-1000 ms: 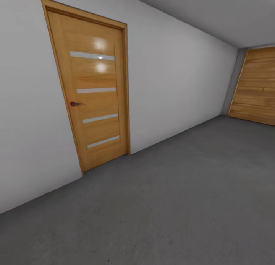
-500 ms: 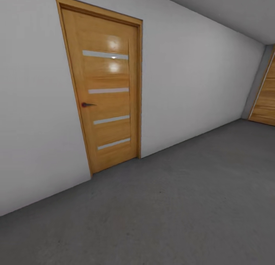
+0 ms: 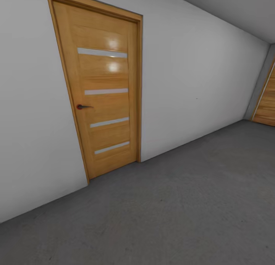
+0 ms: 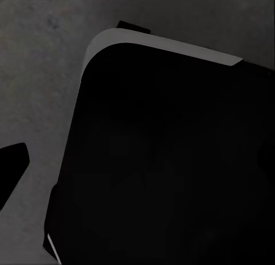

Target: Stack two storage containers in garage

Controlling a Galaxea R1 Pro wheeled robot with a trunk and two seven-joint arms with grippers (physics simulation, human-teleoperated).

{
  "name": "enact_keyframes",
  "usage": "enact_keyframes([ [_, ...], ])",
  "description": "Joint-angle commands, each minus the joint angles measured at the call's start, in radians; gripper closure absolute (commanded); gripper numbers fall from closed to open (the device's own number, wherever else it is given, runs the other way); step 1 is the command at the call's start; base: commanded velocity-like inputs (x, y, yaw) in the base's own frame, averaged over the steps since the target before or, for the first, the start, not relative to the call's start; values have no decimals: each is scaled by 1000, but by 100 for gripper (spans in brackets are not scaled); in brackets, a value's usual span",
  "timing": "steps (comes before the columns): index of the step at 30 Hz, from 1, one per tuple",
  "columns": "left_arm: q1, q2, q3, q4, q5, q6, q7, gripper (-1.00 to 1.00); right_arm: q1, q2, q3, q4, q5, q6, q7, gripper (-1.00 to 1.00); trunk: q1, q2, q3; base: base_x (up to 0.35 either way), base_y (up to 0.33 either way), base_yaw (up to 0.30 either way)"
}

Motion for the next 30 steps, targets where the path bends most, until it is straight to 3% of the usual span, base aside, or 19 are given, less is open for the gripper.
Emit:
enact_keyframes([
  [1,0,0,1,-1,4,-2,1,-100,0,0,0,0,1,-2,0,-100,1,0,-1,313,-91,0],
  [22,0,1,1,-1,4,-2,1,-100,0,10,-1,2,5,-4,0,-100,1,0,-1,313,-147,2],
  [30,0,1,1,-1,4,-2,1,-100,0,3,1,2,9,-4,0,-100,1,0,-1,313,-158,204],
])
